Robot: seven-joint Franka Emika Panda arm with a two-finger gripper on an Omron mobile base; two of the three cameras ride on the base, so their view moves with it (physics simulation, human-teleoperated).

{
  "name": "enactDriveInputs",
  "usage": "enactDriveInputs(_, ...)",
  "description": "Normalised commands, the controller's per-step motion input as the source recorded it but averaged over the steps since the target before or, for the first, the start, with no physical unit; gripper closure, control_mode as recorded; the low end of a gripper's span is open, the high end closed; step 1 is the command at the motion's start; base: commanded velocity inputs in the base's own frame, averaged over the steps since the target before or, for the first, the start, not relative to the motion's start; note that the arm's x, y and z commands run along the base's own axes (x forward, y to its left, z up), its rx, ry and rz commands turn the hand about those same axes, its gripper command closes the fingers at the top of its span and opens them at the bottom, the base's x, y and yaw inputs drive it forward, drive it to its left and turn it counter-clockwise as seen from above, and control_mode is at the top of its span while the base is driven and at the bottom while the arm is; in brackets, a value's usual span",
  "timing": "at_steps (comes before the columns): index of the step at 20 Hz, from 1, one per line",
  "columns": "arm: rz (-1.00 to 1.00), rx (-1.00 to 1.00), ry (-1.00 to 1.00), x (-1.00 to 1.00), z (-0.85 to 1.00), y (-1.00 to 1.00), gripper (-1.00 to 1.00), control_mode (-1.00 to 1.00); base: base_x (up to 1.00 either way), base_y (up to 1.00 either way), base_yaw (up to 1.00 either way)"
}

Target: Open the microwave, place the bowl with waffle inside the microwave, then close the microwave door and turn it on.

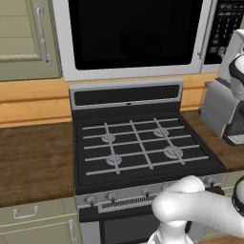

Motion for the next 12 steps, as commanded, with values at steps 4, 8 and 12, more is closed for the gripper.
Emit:
enactDriveInputs(4,0.00,0.00,0.00,0.43,-0.15,-0.08,1.00,-1.00,0.00,0.00,0.00)
enactDriveInputs(8,0.00,0.00,0.00,0.48,-0.13,0.00,1.00,-1.00,0.00,0.00,0.00)
enactDriveInputs(12,0.00,0.00,0.00,0.42,-0.03,0.00,1.00,-1.00,0.00,0.00,0.00)
